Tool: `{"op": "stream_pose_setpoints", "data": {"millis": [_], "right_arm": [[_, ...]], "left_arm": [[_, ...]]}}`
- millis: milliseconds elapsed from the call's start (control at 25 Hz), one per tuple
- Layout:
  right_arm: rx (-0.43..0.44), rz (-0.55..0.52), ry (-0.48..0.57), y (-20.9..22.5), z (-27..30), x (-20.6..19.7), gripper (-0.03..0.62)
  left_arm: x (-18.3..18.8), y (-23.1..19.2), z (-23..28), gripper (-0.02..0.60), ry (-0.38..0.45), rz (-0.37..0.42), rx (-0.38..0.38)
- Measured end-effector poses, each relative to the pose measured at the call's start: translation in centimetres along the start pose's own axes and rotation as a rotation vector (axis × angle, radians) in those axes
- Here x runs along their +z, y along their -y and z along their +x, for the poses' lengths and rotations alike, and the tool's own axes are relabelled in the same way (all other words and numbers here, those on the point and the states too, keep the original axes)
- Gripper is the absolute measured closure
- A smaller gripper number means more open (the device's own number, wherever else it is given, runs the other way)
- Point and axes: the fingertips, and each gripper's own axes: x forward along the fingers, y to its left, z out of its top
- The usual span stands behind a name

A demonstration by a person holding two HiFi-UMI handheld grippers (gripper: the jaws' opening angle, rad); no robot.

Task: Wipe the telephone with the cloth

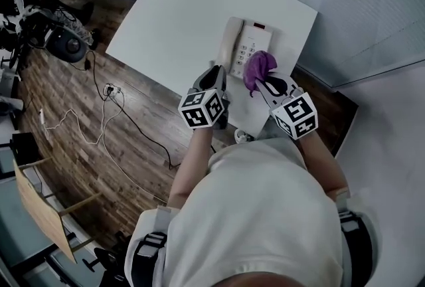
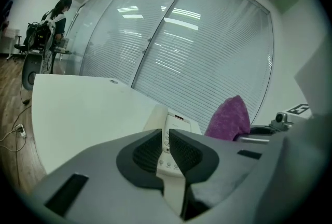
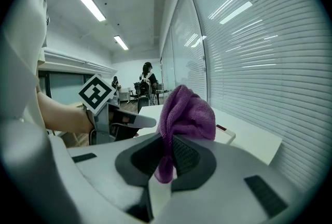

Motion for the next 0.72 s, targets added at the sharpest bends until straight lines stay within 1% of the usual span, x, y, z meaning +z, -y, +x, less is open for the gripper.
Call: {"op": "stream_pose_setpoints", "data": {"millis": [320,480,720], "right_arm": [[0.026,0.049,0.050,-2.3,-0.4,0.3,0.549],[0.026,0.049,0.069,-3.1,-0.5,0.5,0.549],[0.018,0.044,0.092,-4.4,-0.9,0.6,0.549]], "left_arm": [[-0.8,1.0,-3.9,0.555,0.025,-0.030,-0.011],[-1.1,1.2,-5.5,0.560,0.034,-0.017,0.000],[-2.5,1.6,-7.2,0.560,0.015,0.013,-0.008]]}}
